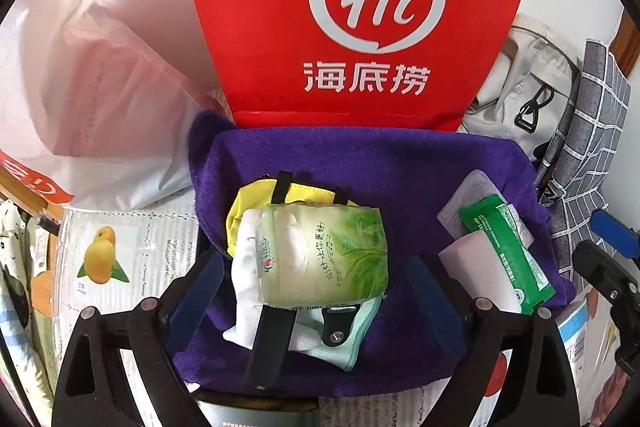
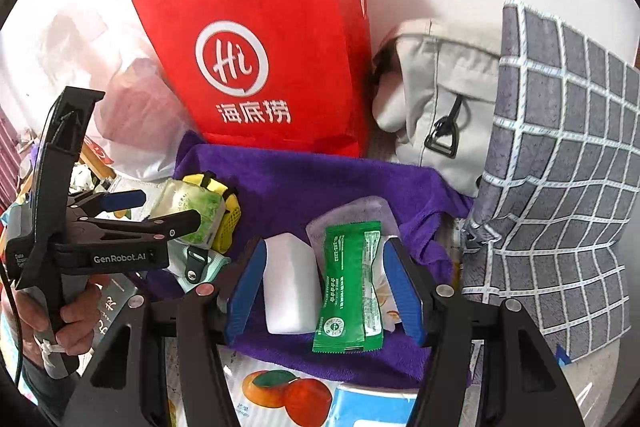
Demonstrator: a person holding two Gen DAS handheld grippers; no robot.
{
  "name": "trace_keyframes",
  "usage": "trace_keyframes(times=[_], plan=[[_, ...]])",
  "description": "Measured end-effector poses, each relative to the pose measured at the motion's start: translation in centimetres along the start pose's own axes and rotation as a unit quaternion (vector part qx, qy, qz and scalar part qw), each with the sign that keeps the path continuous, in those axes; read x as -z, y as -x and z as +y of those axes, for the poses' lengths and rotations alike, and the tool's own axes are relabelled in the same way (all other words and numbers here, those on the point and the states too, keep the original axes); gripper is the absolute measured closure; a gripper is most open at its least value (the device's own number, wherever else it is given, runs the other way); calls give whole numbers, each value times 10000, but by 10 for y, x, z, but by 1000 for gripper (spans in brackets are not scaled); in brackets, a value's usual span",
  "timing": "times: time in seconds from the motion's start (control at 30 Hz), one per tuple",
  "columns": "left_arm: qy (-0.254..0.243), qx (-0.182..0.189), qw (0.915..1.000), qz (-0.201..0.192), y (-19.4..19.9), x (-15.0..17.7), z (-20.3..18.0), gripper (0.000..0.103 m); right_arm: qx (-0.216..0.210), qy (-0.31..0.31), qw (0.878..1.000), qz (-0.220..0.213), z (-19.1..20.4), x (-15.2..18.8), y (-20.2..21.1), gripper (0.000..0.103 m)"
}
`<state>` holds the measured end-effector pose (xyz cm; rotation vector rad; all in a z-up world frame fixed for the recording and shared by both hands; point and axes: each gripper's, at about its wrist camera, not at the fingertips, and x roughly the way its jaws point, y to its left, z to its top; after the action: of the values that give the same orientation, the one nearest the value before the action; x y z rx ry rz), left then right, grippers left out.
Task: Organize soft objects
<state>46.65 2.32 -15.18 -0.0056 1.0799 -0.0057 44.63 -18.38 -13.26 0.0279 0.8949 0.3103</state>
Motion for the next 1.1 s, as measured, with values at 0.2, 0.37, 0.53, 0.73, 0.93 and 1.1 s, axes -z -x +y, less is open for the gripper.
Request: trace_keyframes(times=[0.2, 0.37, 0.53, 0.73, 0.93, 1.1], plan=[[-89, -86, 9998, -137, 22, 0, -5, 9, 205, -46, 9991, -368, 9, -4, 33, 25], [-134, -171, 9989, -413, 53, 7, -17, 9, 301, -299, 9988, -234, 8, 2, 55, 24], [-216, -27, 9973, -708, 95, 28, -28, 9, 442, -352, 9981, -247, 16, 24, 86, 15], [-308, 147, 9947, -967, 150, 71, -31, 9, 1006, -280, 9937, -406, 34, 60, 128, 10], [48, 187, 9939, -1090, 205, 128, -16, 8, 1091, -331, 9915, -624, 57, 102, 183, 6], [226, 296, 9924, -1175, 241, 177, -10, 8, 1101, -245, 9896, -889, 80, 138, 240, 0]])
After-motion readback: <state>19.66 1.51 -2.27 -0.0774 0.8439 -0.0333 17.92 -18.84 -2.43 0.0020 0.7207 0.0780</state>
